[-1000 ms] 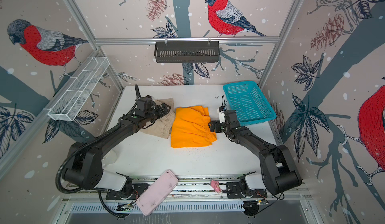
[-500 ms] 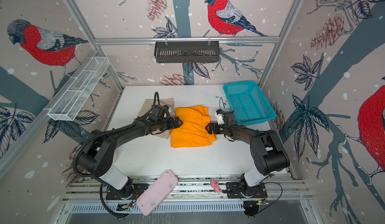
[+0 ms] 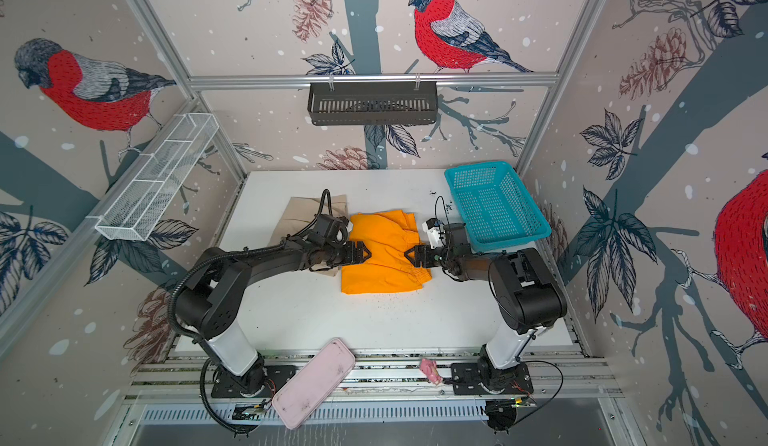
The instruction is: Fold and stack the shorts
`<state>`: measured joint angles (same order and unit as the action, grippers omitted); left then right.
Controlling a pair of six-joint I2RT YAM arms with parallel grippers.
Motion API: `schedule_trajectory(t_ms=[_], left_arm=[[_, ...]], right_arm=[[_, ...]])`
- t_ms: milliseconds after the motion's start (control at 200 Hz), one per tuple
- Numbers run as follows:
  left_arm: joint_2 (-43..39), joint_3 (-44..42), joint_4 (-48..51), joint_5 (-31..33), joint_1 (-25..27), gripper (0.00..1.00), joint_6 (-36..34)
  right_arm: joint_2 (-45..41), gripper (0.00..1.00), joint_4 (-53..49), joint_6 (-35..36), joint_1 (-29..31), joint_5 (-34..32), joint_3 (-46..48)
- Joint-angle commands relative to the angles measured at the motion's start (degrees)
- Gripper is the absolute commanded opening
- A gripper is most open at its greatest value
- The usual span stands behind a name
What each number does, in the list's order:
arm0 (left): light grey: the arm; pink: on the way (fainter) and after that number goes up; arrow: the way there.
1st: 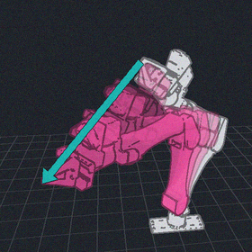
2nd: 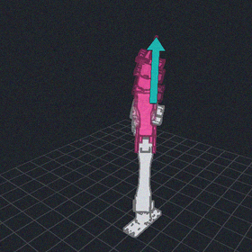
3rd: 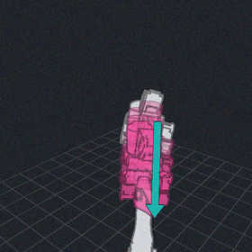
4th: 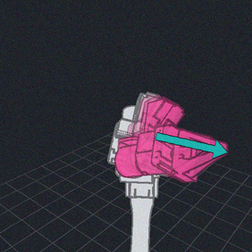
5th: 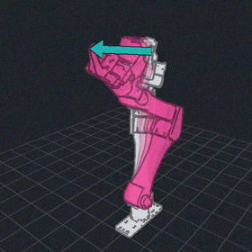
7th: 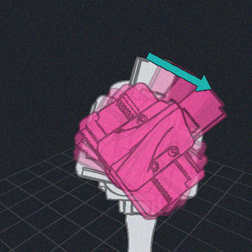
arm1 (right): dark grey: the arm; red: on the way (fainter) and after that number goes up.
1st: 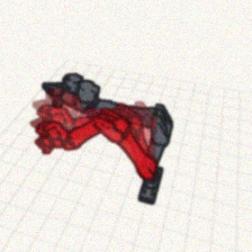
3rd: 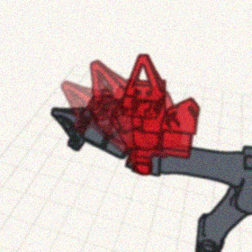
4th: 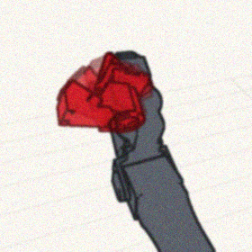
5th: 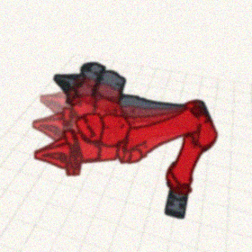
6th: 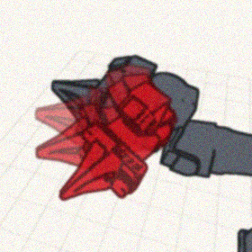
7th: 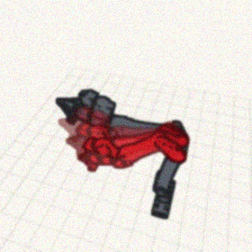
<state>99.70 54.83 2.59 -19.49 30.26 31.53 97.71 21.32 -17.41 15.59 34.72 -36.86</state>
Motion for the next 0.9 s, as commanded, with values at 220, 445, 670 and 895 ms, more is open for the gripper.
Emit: schedule_trajectory(t_ms=[220,445,670,895], left_arm=[[1.7,5.5,2.7,-1.5,1.2,0.22,-1.6],[2.5,13.5,11.7,0.4,2.6,0.00,-3.7],[4.3,27.3,29.2,6.9,2.8,0.00,-10.4],[3.7,37.0,40.0,12.8,-1.1,0.00,-16.0]], right_arm=[[-1.4,0.18,4.3,-4.9,-0.2,7.3,1.4],[-6.8,0.04,5.0,-7.2,0.5,8.1,3.4],[-13.2,0.04,1.8,-8.6,6.6,3.7,1.5],[-11.9,0.03,2.6,-9.7,13.0,-0.5,-6.3]])
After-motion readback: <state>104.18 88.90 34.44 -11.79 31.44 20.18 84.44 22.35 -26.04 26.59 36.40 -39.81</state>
